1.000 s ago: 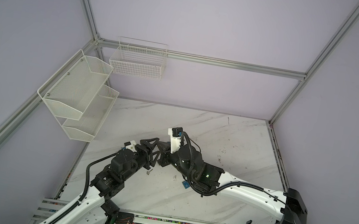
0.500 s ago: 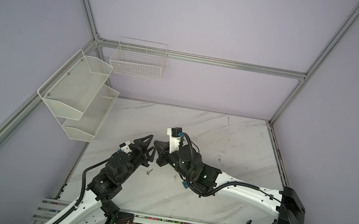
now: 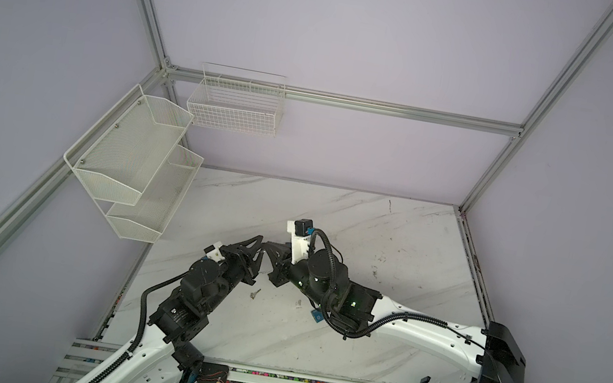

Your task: Unlock with the key

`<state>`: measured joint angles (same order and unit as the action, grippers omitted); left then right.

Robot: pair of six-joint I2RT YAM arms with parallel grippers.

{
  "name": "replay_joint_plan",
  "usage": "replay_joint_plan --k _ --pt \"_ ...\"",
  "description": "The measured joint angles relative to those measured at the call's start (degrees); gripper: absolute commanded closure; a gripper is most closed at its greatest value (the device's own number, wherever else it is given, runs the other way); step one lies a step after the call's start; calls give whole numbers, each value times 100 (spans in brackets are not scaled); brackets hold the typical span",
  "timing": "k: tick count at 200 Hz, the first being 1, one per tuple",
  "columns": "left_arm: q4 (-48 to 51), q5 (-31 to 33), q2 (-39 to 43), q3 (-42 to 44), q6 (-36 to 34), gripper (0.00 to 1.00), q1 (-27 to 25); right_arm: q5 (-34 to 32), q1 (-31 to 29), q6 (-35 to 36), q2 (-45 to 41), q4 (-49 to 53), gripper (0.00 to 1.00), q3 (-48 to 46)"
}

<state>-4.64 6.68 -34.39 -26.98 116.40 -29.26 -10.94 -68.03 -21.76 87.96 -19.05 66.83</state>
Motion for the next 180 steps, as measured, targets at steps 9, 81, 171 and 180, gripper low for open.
replay_joint_plan --k 9,81,171,180 --pt "0 2 0 0 4 82 0 0 0 7 -17 -20 100 -13" --pt "-31 -2 -15 0 -35 99 0 9 0 90 -70 -81 100 -87" --pt "-92 -9 -227 -61 -1207 100 0 260 68 70 -621 310 42 -87" --pt "-70 -13 -317 -116 -1641 100 0 417 149 -11 -796 361 39 -105"
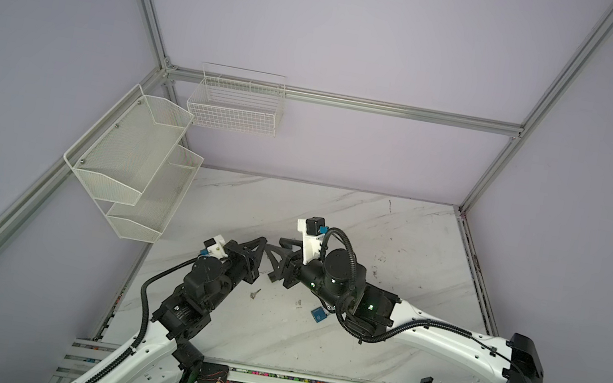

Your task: Unlock with the key

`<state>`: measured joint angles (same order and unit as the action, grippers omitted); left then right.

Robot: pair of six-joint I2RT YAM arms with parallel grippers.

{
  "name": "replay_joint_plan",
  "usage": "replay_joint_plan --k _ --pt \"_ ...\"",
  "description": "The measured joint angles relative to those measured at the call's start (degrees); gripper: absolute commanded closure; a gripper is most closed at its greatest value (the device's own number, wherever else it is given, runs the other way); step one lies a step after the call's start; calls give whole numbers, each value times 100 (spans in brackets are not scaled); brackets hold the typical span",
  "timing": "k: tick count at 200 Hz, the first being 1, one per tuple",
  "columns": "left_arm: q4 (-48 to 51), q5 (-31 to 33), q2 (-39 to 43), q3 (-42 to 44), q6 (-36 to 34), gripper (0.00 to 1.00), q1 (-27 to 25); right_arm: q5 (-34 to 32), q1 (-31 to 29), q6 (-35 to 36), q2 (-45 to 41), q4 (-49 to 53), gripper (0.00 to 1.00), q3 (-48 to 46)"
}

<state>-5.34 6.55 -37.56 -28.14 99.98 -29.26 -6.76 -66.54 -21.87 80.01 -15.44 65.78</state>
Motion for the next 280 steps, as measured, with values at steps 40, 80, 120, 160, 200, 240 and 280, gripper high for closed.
replay_joint_plan --k 40,80,120,160,200,240,280 --pt "516 -20 -186 -811 -2326 100 0 986 769 -546 -750 160 26 -402" --pt "675 -348 -343 -1528 -4461 100 0 2264 1329 -1021 -1008 205 20 -813" --pt "525 -1132 -636 -1596 -5980 100 0 3274 1604 -1526 -994 -131 20 -1250" --pt "7 -1816 -787 -1596 -6437 100 0 3797 1615 -1926 -920 -1220 24 -1770" --pt "-404 -2177 -793 -1593 -6467 100 0 4028 1631 -2221 -560 -2216 31 -1840" --pt "-647 -2450 -901 -1593 -6457 100 0 4138 1631 -2376 -280 -2754 39 -1792" --pt "-776 -2618 -973 -1593 -6413 100 0 4162 1631 -2424 -229 -2944 48 -1665"
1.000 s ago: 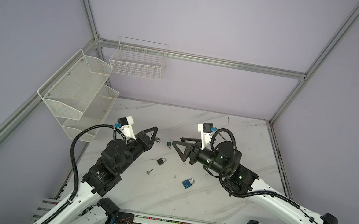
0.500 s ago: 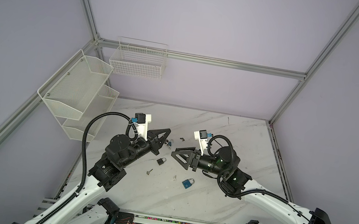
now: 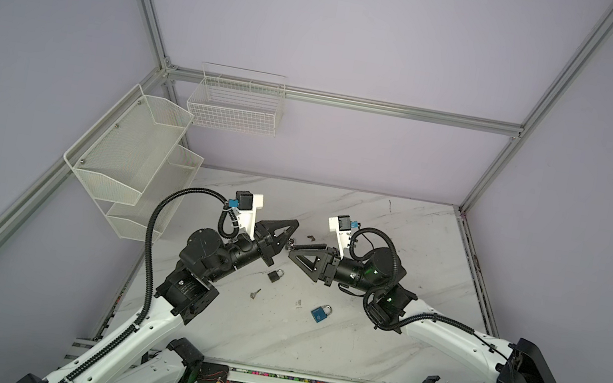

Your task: Unlock with the key

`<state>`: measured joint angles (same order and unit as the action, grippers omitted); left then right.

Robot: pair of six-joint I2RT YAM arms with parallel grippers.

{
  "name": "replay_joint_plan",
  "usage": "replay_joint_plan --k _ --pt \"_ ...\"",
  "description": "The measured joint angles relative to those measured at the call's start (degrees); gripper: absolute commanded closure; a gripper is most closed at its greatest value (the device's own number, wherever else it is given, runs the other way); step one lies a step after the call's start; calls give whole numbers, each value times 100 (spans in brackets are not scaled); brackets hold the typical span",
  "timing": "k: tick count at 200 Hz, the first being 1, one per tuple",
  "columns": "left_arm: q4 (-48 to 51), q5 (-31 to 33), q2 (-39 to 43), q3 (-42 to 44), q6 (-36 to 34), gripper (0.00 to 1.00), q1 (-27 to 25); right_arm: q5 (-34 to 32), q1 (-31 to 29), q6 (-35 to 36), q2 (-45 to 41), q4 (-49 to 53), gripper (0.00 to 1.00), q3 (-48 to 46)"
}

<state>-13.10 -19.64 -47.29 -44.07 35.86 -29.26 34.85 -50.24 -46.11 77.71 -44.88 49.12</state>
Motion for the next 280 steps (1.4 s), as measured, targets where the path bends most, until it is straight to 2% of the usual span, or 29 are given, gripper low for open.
replay_joint_plan --k 64,112,136,181,237,280 --pt "-103 -190 -129 -2 50 100 0 26 4 -120 264 -302 65 31" --pt "-103 -225 -129 0 50 100 0 -35 4 -120 286 -354 65 39" --pt "-103 -225 -129 -2 48 100 0 -116 7 -109 282 -385 70 39" --pt "-103 -225 -129 -2 48 100 0 -232 4 -92 273 -422 74 39" --pt "-103 -216 -136 -2 48 100 0 -260 4 -61 249 -466 84 37" --pt "-111 -162 -142 -2 44 100 4 -282 4 -7 199 -476 98 35"
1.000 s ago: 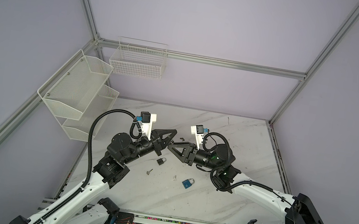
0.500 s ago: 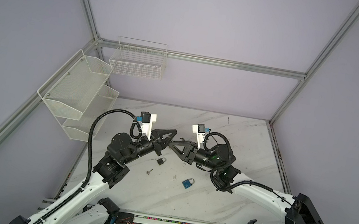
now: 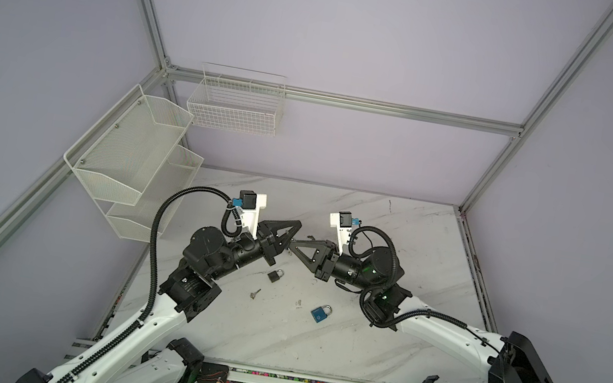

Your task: Unlock with the key

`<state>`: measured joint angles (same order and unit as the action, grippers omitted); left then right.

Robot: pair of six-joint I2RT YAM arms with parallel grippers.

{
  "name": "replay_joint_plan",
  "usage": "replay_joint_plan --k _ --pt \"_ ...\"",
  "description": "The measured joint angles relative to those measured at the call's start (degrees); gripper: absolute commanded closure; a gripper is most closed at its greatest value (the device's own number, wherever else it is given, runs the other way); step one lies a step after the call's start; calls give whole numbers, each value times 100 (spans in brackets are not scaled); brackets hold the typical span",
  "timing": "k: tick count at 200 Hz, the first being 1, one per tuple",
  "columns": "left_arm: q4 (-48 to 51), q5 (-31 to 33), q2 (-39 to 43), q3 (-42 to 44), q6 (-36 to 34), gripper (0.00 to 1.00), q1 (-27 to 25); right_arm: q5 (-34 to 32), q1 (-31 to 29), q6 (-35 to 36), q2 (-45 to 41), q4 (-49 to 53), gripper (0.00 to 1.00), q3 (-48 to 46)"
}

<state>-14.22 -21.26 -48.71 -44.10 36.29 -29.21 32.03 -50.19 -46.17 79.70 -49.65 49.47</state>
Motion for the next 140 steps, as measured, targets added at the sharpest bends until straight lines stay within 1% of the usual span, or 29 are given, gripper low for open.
replay_joint_plan --k 7,33,43,50,59,67,79,89,107,119,140 --pt "-22 2 0 0 2 100 0 -11 0 4 -26 26 100 0" --pt "-55 0 -13 0 -2 100 -4 -50 -2 42 -87 138 100 0" --pt "-57 0 -35 0 0 92 -4 -101 -4 59 -125 229 100 0" --pt "-57 2 -55 0 -9 81 -7 -136 -7 74 -155 306 100 0" --pt "-50 7 -79 0 -17 65 -4 -238 -4 109 -221 426 100 0" --pt "-28 33 -101 0 2 54 -4 -323 7 168 -304 544 100 0" --pt "22 72 -129 0 2 44 -4 -452 13 216 -459 695 100 0" --pt "76 92 -142 0 68 40 -4 -568 61 245 -610 870 100 0" --pt "173 125 -131 0 114 35 -7 -629 205 260 -868 1187 100 -31" --pt "284 212 -90 0 181 34 -4 -632 409 256 -1012 1390 100 -85" --pt "592 391 42 0 278 33 -4 -621 970 254 -1307 1895 100 -286"
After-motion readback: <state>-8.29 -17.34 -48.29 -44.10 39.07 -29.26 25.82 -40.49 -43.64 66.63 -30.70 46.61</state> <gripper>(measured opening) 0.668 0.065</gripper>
